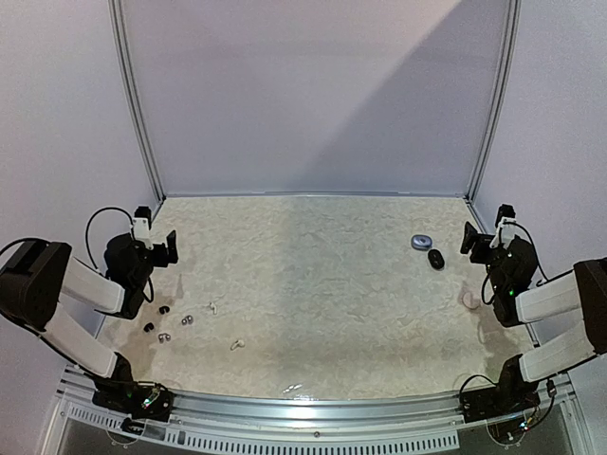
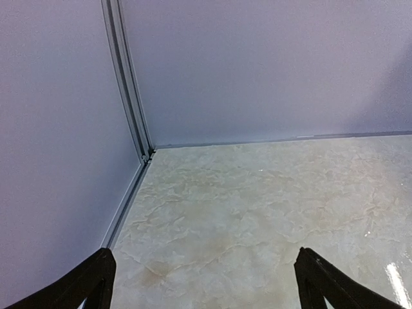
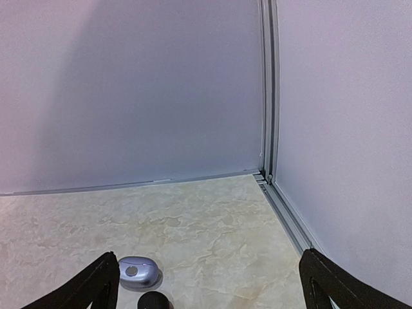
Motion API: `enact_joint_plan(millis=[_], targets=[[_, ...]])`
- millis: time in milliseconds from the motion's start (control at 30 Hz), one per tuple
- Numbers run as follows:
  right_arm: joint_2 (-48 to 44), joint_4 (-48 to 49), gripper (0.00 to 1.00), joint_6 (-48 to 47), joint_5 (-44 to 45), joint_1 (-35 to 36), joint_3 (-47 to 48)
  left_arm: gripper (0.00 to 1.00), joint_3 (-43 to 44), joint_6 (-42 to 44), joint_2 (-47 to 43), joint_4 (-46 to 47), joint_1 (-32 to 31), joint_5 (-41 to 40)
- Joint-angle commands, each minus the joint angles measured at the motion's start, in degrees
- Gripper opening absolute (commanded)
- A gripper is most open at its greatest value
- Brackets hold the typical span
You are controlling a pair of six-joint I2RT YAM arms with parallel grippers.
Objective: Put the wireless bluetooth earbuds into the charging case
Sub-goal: Move the charging case to the center of the board.
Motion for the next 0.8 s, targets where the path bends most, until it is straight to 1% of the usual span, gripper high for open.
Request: enact_joint_plan(millis=[0,100,167,233,267,300,367,433,500,600,700,767], targets=[[-1.81,-5.17,0.99,1.59,3.78,-0.28,1.0,0.99,0.14,0.88,0.61,0.57,0.17,1.15],[-9.18,-24.07,0.99,2.82,7.32,-0.33,7.2,0.99,0.06,0.9,0.6,0.75,0.12,1.15],[-13.53,-38.5,0.99,4.42,9.04,-0.36,14.52,0.99,-0.26,1.53,0.34,1.31,0.15,1.97],[-14.75,-54.01,0.99,4.35,8.53,-0.35,22.89,0.99,-0.71,1.82,-1.99,0.25,0.18,3.35],[-13.94,-61.2,0.99,4.39,7.69,-0.36,28.3,0.99,-0.54,1.87,-3.84,-1.99,0.17,3.93],[-13.03,-67.41,0.99,4.43,6.21,-0.34,31.78,0.99,0.33,1.87,-6.22,-5.56,0.17,4.48],[-9.94,-77.58,0.99,4.96,1.84,-0.33,38.16,0.99,3.48,2.91,-11.53,-14.66,0.17,7.37],[-5.26,-84.65,0.96,6.29,-2.47,-0.32,43.38,0.99,7.57,5.25,-14.86,-22.84,0.19,13.93],[0.72,-90.37,0.91,9.0,-5.38,-0.21,48.53,0.99,11.16,4.4,-17.27,-27.24,0.18,18.86],[6.92,-95.16,0.86,12.27,-7.14,1.17,54.68,0.99,15.7,-2.51,-18.85,-30.26,-0.11,19.76],[14.17,-98.66,0.85,12.16,-6.07,4.0,60.54,0.99,21.87,-3.26,-18.49,-38.13,-0.81,20.4],[20.61,-104.45,0.84,12.15,-5.28,5.09,66.1,0.99,25.5,-3.31,-17.54,-45.5,-1.28,21.07]])
